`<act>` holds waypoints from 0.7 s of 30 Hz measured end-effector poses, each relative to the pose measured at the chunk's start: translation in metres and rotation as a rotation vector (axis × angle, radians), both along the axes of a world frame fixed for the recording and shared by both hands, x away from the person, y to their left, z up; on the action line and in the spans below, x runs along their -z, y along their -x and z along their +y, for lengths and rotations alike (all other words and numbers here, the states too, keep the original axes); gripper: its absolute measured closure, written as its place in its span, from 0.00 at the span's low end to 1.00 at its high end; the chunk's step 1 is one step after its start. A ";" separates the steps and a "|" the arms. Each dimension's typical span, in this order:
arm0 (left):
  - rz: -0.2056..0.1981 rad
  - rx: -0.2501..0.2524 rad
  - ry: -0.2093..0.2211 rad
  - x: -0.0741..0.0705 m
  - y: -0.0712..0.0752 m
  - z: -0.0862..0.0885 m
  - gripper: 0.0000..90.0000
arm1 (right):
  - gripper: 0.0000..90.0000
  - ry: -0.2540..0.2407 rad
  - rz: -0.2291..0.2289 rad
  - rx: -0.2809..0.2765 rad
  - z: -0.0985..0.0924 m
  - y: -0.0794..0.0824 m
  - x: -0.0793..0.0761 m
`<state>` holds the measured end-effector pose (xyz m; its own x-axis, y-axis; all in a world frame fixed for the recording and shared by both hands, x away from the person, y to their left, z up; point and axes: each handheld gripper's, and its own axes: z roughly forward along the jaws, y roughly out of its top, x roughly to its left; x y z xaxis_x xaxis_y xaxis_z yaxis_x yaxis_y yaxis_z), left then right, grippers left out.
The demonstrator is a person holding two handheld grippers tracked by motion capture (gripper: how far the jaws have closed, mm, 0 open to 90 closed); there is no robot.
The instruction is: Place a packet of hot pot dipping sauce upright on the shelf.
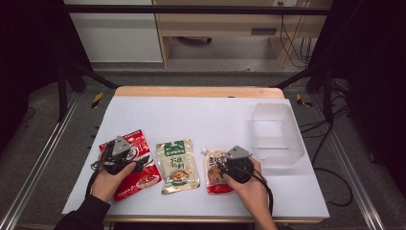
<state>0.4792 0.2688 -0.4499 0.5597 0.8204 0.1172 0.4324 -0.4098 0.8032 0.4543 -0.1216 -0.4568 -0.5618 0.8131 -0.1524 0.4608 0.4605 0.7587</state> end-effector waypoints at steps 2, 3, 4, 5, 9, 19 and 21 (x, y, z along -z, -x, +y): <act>0.004 -0.010 0.010 0.000 0.000 0.004 0.12 | 0.50 -0.002 0.007 0.003 0.001 -0.009 0.000; 0.004 -0.010 0.010 0.000 0.000 0.004 0.12 | 0.50 0.003 0.008 0.008 0.002 -0.013 0.000; 0.003 -0.014 0.015 -0.001 0.000 0.005 0.12 | 0.50 0.003 0.008 0.008 0.002 -0.013 0.000; -0.008 -0.017 0.011 -0.002 0.002 0.005 0.12 | 0.50 0.009 0.025 0.005 0.003 -0.021 -0.001; -0.016 -0.006 -0.007 -0.002 0.003 0.003 0.12 | 0.52 0.004 0.045 0.020 0.004 -0.033 -0.005; -0.025 0.021 -0.055 -0.004 0.005 0.000 0.12 | 0.55 0.003 0.068 0.049 0.002 -0.047 0.004; -0.026 0.029 -0.062 -0.004 0.005 0.000 0.12 | 0.54 -0.006 0.076 0.045 0.001 -0.048 0.005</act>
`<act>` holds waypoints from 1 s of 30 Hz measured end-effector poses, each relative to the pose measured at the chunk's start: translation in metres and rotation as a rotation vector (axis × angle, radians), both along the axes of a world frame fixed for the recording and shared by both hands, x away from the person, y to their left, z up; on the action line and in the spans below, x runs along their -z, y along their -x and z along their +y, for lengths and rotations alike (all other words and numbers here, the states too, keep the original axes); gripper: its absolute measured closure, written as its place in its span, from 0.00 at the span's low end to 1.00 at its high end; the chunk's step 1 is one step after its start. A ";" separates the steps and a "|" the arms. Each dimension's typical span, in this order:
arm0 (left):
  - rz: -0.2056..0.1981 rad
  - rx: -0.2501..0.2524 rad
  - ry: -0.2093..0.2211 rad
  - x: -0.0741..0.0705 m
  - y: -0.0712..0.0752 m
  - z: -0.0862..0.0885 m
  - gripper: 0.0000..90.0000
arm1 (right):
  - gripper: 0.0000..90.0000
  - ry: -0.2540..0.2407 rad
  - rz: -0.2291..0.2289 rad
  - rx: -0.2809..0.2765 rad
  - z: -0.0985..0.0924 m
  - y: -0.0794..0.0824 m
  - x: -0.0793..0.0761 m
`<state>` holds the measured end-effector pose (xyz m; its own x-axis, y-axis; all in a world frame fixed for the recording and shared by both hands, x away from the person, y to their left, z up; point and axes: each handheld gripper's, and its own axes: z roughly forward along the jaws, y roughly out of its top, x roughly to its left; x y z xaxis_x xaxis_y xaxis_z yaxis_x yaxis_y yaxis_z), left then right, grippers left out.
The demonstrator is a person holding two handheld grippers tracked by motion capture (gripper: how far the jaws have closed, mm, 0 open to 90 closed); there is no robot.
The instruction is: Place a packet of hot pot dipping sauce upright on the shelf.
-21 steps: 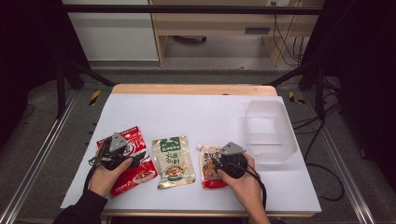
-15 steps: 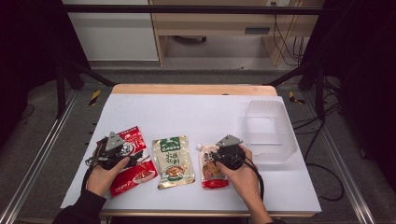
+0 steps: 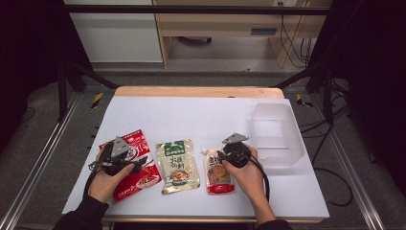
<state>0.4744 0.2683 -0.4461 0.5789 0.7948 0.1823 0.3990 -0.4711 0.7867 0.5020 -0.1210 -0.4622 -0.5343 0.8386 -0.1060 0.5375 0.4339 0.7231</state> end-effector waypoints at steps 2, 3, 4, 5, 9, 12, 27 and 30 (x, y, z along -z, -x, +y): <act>0.002 0.002 -0.003 0.001 0.000 -0.002 0.13 | 0.54 0.003 0.011 -0.006 -0.001 -0.001 0.003; 0.002 0.011 -0.011 0.001 0.000 -0.002 0.13 | 0.54 0.003 0.015 -0.005 -0.001 -0.002 0.004; 0.002 0.011 -0.011 0.001 0.000 -0.002 0.13 | 0.54 0.000 0.022 -0.006 -0.001 -0.002 0.005; 0.005 0.018 -0.023 0.000 0.000 -0.003 0.13 | 0.54 -0.004 0.027 -0.010 -0.001 -0.003 0.006; 0.002 0.022 -0.023 0.000 0.001 -0.004 0.13 | 0.53 -0.011 0.050 -0.015 0.000 -0.004 0.008; 0.001 0.023 -0.017 0.001 0.001 -0.004 0.13 | 0.52 -0.016 0.065 -0.019 0.000 -0.005 0.010; 0.007 0.032 -0.031 0.001 0.000 -0.005 0.13 | 0.74 -0.031 0.089 -0.054 0.001 -0.003 0.010; 0.009 0.035 -0.030 0.002 0.000 -0.006 0.13 | 0.89 0.004 0.068 -0.090 0.004 0.001 0.009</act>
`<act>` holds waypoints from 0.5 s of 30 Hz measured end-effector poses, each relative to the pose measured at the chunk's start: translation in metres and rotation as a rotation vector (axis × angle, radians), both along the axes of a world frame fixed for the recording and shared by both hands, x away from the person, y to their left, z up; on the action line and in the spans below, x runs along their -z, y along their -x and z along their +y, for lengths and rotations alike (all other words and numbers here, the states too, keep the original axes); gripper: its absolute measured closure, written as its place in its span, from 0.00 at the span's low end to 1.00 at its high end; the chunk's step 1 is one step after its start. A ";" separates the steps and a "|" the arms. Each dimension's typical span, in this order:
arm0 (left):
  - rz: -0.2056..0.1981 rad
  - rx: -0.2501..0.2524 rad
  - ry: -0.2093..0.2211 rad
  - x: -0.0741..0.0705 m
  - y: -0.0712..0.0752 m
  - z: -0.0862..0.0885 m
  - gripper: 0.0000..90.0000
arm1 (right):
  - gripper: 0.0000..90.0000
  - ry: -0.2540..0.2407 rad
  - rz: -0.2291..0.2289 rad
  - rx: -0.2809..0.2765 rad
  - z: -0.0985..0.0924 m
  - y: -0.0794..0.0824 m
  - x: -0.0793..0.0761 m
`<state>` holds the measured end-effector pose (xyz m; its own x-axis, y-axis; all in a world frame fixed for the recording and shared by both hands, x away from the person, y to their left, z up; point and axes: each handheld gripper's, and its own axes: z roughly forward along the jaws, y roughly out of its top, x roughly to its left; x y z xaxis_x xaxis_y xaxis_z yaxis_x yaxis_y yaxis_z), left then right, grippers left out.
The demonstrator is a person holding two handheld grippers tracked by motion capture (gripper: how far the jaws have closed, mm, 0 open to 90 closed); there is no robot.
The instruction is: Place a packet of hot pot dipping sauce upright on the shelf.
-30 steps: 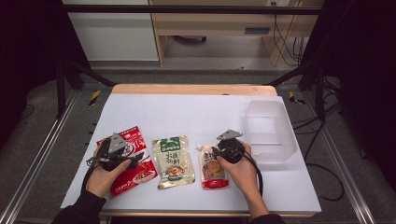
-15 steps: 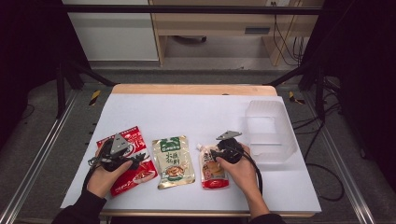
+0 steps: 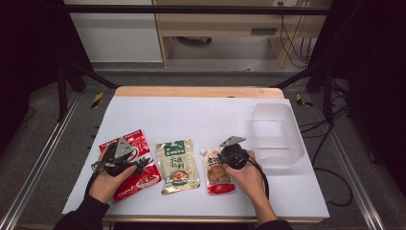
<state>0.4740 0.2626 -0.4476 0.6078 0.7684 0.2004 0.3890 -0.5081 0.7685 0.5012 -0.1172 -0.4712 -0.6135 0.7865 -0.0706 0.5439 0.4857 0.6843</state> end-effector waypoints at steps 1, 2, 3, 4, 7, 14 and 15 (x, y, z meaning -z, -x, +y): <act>0.001 0.001 -0.002 0.000 0.000 0.000 0.13 | 0.89 0.000 0.000 0.000 0.000 0.000 0.000; 0.002 0.001 -0.001 0.000 0.000 0.000 0.13 | 0.92 0.007 -0.004 -0.007 0.000 0.001 0.000; -0.001 0.000 0.004 0.001 0.000 -0.001 0.13 | 0.95 0.014 -0.020 -0.023 0.002 0.003 -0.003; 0.002 0.005 -0.002 0.000 0.000 -0.001 0.13 | 0.95 0.014 -0.020 -0.023 0.002 0.003 -0.003; 0.008 0.018 0.009 -0.001 0.002 -0.001 0.13 | 0.97 0.021 -0.056 -0.038 0.003 0.009 -0.010; 0.025 0.115 0.075 -0.017 0.008 -0.011 0.15 | 0.99 -0.049 -0.159 -0.101 0.003 0.029 -0.050; 0.022 0.132 0.078 -0.020 0.009 -0.014 0.15 | 0.99 -0.059 -0.171 -0.112 0.003 0.032 -0.054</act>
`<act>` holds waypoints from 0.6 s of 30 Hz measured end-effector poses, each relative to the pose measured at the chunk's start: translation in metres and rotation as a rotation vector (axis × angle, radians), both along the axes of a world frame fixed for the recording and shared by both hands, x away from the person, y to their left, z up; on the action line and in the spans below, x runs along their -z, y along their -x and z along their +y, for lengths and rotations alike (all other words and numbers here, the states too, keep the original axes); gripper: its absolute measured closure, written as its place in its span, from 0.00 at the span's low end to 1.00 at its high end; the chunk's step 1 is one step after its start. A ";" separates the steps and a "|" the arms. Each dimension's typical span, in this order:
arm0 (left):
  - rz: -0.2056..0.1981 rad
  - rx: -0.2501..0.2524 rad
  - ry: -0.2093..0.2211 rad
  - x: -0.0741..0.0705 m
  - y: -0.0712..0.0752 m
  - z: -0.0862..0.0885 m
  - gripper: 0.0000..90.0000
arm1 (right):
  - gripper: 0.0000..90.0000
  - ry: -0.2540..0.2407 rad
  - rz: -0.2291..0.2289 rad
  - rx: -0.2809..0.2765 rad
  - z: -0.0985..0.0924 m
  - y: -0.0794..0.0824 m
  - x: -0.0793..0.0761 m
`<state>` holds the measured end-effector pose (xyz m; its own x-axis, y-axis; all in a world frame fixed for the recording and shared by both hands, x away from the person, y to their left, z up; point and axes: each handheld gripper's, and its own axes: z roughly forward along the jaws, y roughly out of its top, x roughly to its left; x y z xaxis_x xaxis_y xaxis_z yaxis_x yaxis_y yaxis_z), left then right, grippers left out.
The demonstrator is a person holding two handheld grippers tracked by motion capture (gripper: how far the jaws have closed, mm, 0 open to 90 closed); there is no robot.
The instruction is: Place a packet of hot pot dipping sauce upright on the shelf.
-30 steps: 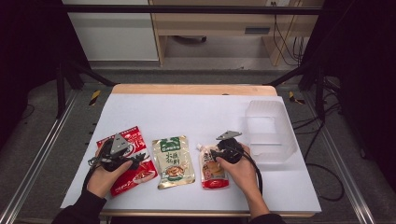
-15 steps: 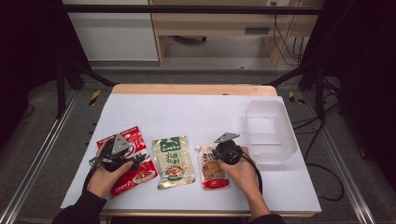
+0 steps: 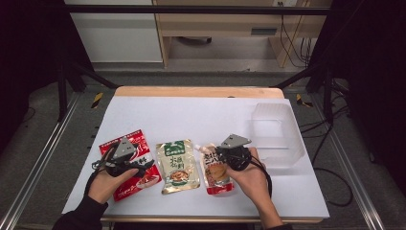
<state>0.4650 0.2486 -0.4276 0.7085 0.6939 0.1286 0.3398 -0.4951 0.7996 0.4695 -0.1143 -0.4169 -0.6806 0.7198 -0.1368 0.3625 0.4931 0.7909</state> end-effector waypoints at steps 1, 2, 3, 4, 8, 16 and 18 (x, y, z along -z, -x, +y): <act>-0.001 0.027 0.008 -0.006 0.002 -0.005 0.15 | 1.00 -0.025 -0.015 -0.023 0.000 0.005 -0.008; -0.001 0.027 0.008 -0.006 0.002 -0.005 0.15 | 1.00 -0.036 -0.020 -0.038 0.001 0.007 -0.012; -0.001 0.041 0.017 -0.008 0.002 -0.007 0.15 | 1.00 -0.036 -0.020 -0.038 0.001 0.007 -0.012; 0.000 0.056 0.023 -0.011 0.002 -0.010 0.15 | 1.00 -0.042 -0.024 -0.055 0.002 0.009 -0.017; 0.007 0.102 0.073 -0.022 0.002 -0.020 0.14 | 1.00 -0.065 -0.051 -0.110 0.009 0.017 -0.033; 0.007 0.180 0.085 -0.035 -0.005 -0.041 0.17 | 1.00 -0.079 -0.097 -0.189 0.029 0.016 -0.062; 0.010 0.189 0.086 -0.035 -0.007 -0.044 0.21 | 1.00 -0.085 -0.110 -0.193 0.033 0.013 -0.066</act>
<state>0.4721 0.2046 -0.3923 0.8282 0.5564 0.0672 0.2551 -0.4811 0.8387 0.4564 -0.0815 -0.3505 -0.7909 0.5900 -0.1625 0.1771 0.4748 0.8621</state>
